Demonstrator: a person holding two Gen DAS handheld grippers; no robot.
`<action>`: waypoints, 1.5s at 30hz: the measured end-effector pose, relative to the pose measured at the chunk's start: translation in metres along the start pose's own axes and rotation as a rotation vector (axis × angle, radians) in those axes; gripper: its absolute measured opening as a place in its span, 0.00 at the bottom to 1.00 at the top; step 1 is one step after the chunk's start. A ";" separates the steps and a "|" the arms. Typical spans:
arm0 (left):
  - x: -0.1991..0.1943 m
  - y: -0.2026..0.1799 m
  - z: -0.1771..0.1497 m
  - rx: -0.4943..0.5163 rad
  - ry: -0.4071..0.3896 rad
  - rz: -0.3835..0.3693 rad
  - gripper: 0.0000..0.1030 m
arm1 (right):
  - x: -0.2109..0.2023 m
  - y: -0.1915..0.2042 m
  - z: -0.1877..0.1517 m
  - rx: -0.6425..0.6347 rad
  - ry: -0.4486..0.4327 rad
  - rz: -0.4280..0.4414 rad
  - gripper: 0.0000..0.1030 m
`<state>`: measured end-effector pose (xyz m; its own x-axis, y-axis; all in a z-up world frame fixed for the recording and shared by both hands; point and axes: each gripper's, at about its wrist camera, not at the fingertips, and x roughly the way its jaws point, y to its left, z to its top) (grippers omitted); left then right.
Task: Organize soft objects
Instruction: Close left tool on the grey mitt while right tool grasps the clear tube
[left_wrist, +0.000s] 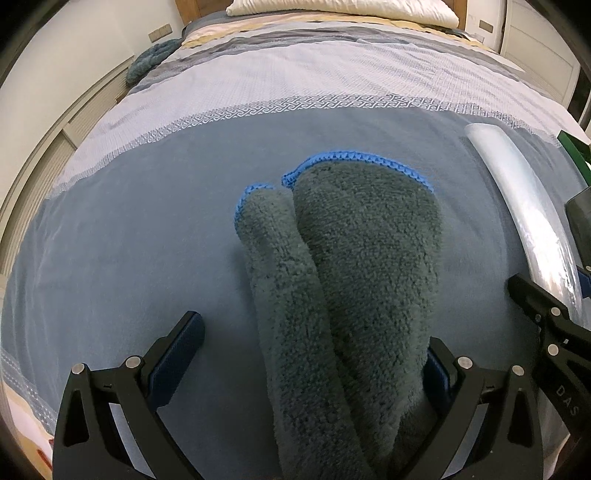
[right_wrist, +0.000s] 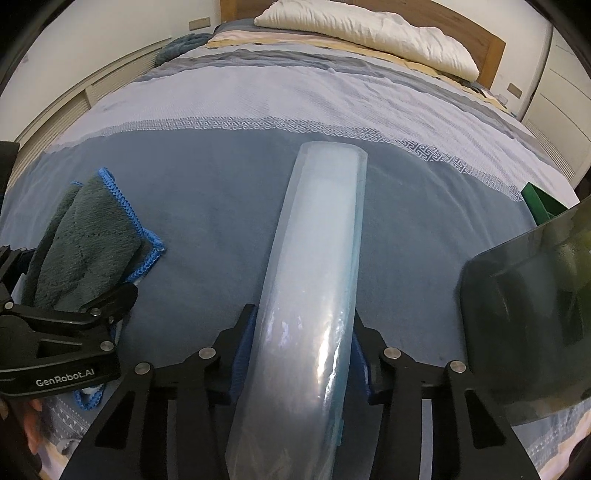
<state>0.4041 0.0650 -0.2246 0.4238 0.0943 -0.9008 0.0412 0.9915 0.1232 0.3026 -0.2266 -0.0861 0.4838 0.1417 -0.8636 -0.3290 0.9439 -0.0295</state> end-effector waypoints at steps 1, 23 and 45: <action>0.000 -0.001 0.000 0.000 -0.001 0.002 0.98 | 0.000 0.000 0.000 0.001 -0.002 0.000 0.42; -0.008 -0.026 0.008 0.102 -0.019 -0.031 0.35 | -0.003 0.001 -0.002 -0.034 -0.025 0.040 0.08; -0.037 -0.038 0.014 0.100 -0.065 0.001 0.31 | -0.053 -0.032 -0.006 0.078 -0.106 0.000 0.04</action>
<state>0.3994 0.0229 -0.1897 0.4818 0.0859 -0.8721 0.1299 0.9772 0.1680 0.2826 -0.2660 -0.0427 0.5683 0.1680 -0.8055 -0.2665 0.9637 0.0130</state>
